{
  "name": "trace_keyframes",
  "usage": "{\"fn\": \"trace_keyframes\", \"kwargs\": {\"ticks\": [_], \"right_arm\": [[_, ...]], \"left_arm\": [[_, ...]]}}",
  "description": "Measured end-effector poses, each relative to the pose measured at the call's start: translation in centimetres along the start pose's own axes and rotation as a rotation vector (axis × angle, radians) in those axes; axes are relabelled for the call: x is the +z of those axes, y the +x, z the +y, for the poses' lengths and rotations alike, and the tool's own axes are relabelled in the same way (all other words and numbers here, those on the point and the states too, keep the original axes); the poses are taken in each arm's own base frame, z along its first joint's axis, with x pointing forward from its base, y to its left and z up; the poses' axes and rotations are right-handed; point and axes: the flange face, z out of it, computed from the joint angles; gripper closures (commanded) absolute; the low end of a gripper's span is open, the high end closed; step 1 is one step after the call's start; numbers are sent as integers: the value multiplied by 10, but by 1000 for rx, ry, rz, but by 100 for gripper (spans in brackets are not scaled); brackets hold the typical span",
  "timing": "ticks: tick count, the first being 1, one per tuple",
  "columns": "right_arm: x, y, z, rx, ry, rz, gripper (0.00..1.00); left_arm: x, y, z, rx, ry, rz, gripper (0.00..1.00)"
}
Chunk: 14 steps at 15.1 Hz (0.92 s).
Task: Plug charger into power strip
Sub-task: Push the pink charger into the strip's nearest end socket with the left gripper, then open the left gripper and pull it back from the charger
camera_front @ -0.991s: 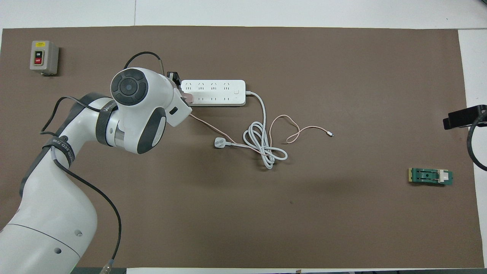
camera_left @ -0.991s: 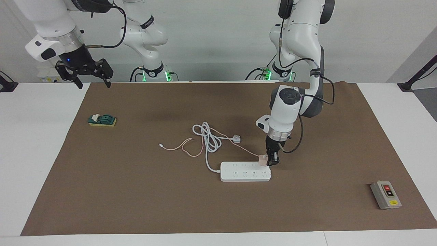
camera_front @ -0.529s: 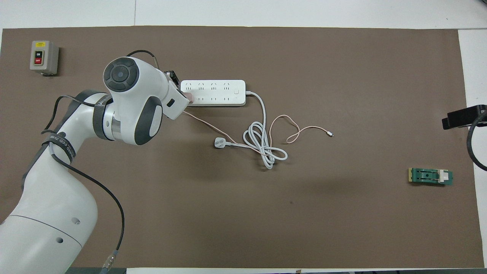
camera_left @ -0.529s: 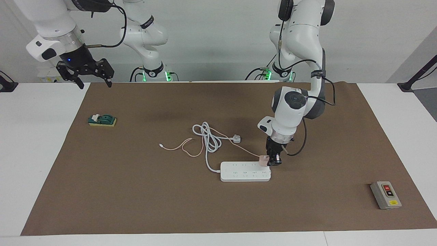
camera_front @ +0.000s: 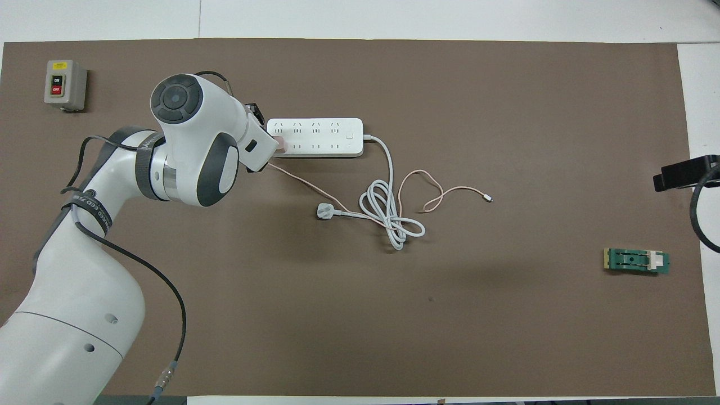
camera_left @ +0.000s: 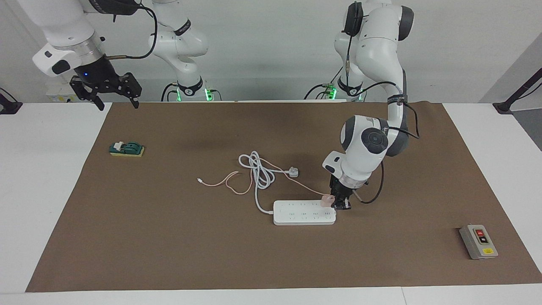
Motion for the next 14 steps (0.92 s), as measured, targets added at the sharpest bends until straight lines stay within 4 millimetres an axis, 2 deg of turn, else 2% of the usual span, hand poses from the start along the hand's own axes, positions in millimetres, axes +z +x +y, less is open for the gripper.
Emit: {"fn": "trace_keyframes", "kwargs": {"ticks": [1,3,5,6,7,8,9,10,12,14], "right_arm": [[0,0,0,0,0,0,0],[0,0,0,0,0,0,0],[0,0,0,0,0,-1,0],[0,0,0,0,0,-3,0],[0,-1,0,0,1,-4,0],[0,-1,0,0,1,-5,0],[0,-1,0,0,1,-5,0],[0,-1,0,0,1,-5,0],[0,-1,0,0,1,-5,0],[0,-1,0,0,1,-5,0]], "left_arm": [[0,0,0,0,-2,-1,100],[0,0,0,0,-2,-1,61],[5,2,2,0,-18,0,34],[11,3,2,0,-25,0,24],[13,4,4,-2,-36,3,18],[11,7,5,-8,-43,14,12],[3,9,5,-21,-38,31,0],[-14,10,4,-47,-30,52,0],[-68,4,7,-104,-24,83,0],[-120,1,19,-201,-23,101,0]]}}
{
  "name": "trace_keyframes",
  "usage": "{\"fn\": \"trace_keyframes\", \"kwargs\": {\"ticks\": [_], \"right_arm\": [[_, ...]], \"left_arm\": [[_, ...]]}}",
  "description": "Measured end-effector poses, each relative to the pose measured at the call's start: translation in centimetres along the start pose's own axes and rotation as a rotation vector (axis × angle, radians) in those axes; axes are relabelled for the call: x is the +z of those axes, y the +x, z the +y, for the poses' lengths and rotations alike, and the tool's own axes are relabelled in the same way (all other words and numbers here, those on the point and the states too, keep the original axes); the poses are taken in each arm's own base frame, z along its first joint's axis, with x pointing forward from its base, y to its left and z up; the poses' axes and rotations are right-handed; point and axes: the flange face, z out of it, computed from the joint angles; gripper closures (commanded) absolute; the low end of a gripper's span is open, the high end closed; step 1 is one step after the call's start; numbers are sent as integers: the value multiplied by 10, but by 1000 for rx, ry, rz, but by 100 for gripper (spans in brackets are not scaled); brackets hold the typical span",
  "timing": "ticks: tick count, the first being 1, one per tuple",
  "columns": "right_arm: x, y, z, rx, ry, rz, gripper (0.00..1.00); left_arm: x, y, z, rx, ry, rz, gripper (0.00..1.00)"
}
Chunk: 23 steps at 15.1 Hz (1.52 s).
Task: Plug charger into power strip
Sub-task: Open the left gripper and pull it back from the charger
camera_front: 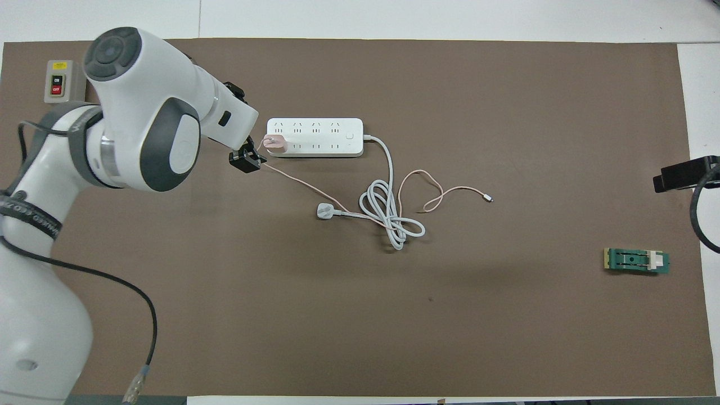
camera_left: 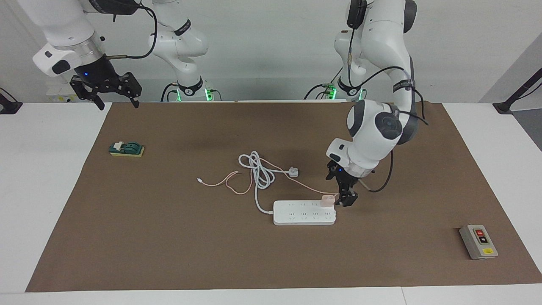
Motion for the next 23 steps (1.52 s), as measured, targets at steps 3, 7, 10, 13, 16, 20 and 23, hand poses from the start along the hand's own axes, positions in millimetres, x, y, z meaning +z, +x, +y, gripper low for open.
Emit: {"fn": "trace_keyframes", "kwargs": {"ticks": [3,7,10,13,16,20,23], "right_arm": [[0,0,0,0,0,0,0],[0,0,0,0,0,0,0],[0,0,0,0,0,0,0],[0,0,0,0,0,0,0],[0,0,0,0,0,0,0],[0,0,0,0,0,0,0],[0,0,0,0,0,0,0]], "left_arm": [[-53,0,23,-180,-17,6,0],[-82,-20,29,-402,-23,-29,0],[-89,-41,22,-590,-18,-63,0],[-91,-36,28,-845,-12,-69,0],[-92,-32,31,-1131,-2,-75,0],[-100,-39,32,-1405,9,-83,0],[-106,-53,26,-1460,15,-82,0]]}}
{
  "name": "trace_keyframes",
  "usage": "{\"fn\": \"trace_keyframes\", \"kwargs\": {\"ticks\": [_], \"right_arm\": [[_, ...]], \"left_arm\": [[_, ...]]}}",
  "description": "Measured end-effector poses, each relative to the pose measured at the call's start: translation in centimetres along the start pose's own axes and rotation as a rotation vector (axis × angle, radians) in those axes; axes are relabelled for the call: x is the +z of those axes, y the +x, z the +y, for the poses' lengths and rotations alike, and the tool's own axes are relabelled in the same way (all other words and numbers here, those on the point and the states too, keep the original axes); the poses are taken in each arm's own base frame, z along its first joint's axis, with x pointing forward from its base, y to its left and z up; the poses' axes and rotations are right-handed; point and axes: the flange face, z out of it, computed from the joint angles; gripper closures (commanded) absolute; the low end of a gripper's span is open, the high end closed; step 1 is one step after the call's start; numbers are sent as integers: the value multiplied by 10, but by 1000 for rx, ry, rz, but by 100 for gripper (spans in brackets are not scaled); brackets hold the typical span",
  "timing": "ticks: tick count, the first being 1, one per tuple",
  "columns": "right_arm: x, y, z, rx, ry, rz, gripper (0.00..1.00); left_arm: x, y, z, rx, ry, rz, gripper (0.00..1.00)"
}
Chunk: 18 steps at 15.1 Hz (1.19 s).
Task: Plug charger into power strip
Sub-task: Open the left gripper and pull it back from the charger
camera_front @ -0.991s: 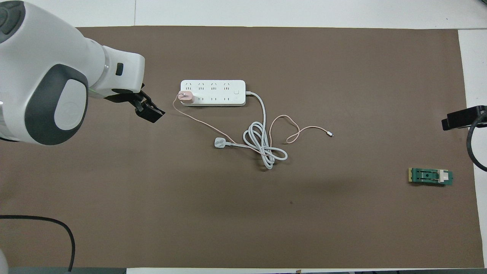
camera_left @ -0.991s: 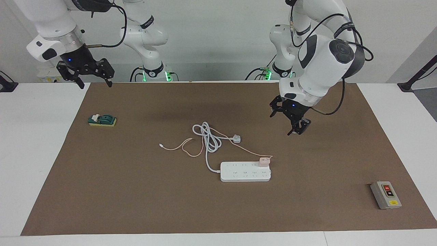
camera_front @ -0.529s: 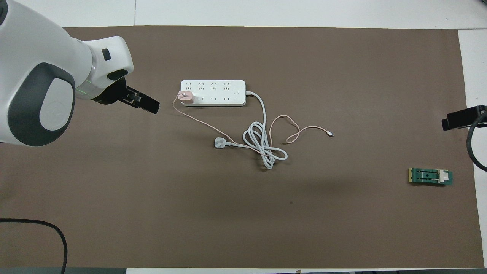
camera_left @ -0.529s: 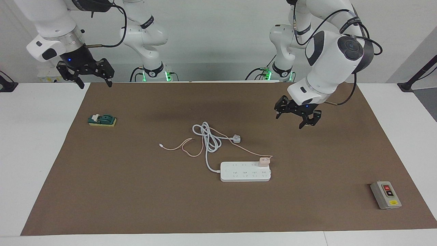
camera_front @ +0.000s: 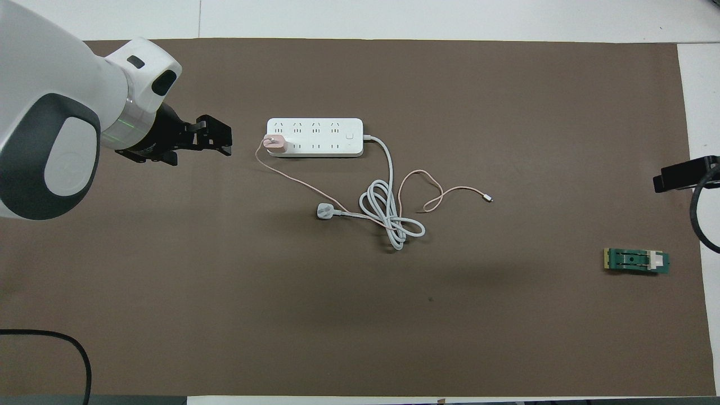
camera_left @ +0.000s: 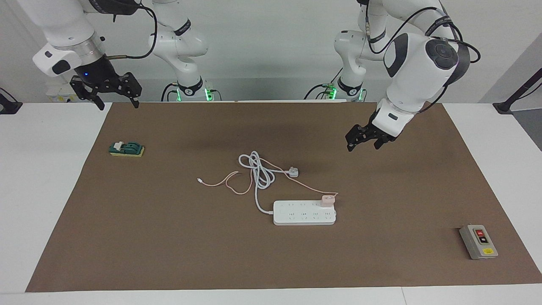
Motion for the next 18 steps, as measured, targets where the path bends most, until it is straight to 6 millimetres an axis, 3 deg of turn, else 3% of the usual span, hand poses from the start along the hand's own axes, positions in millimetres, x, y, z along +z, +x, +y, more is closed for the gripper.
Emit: {"fn": "trace_keyframes", "kwargs": {"ticks": [8,15,18], "right_arm": [[0,0,0,0,0,0,0],[0,0,0,0,0,0,0],[0,0,0,0,0,0,0]], "left_arm": [[-4,1,-12,-26,-1,-3,0],[-31,1,-62,-87,77,-34,0],[-33,-3,-63,-70,159,-44,0]]}}
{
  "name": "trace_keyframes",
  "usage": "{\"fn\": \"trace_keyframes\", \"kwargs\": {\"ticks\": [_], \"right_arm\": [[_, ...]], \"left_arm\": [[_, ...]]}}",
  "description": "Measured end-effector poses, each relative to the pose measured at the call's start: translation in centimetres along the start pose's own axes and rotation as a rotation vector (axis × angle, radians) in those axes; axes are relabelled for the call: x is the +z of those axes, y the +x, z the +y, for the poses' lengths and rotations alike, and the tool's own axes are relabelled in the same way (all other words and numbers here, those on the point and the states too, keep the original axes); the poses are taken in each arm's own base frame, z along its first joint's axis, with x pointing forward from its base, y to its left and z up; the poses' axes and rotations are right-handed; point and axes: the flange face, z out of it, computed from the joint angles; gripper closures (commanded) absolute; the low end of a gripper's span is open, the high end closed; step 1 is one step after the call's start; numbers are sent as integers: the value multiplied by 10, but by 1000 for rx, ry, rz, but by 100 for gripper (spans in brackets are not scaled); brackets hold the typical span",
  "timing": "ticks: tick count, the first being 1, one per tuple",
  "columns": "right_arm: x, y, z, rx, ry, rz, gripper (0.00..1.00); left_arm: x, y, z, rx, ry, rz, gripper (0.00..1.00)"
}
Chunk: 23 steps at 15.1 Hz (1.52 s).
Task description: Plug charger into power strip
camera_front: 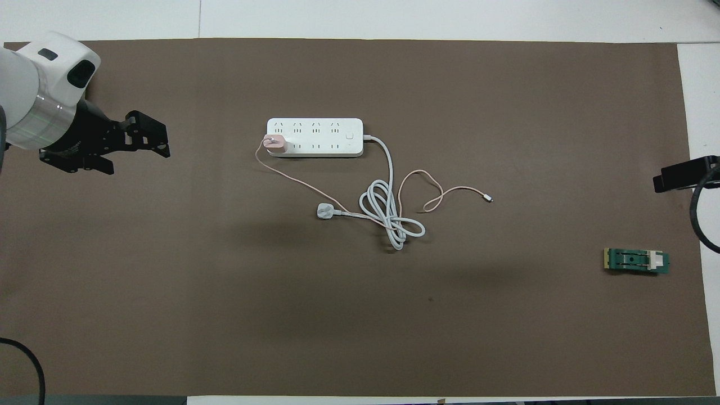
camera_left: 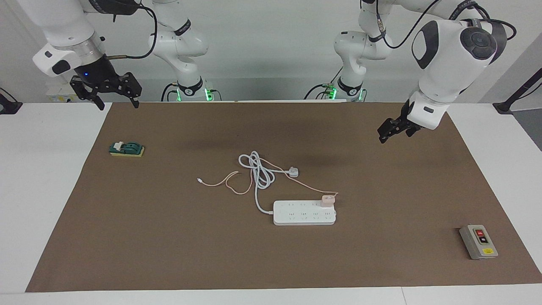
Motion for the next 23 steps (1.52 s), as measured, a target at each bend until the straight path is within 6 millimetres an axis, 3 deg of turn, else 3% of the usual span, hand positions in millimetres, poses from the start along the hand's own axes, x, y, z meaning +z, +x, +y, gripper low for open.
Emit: {"fn": "trace_keyframes", "kwargs": {"ticks": [4,7,9,16,23], "right_arm": [[0,0,1,1,0,0,0],[0,0,1,2,0,0,0],[0,0,1,2,0,1,0],[0,0,1,2,0,1,0],[-1,-1,1,2,0,2,0]], "left_arm": [[-2,-4,-10,67,27,-40,0],[-8,-1,-46,103,19,-56,0],[-14,-8,-59,127,12,-75,0],[-21,-32,-60,180,5,-90,0],[-23,-31,-76,257,-5,-77,0]]}}
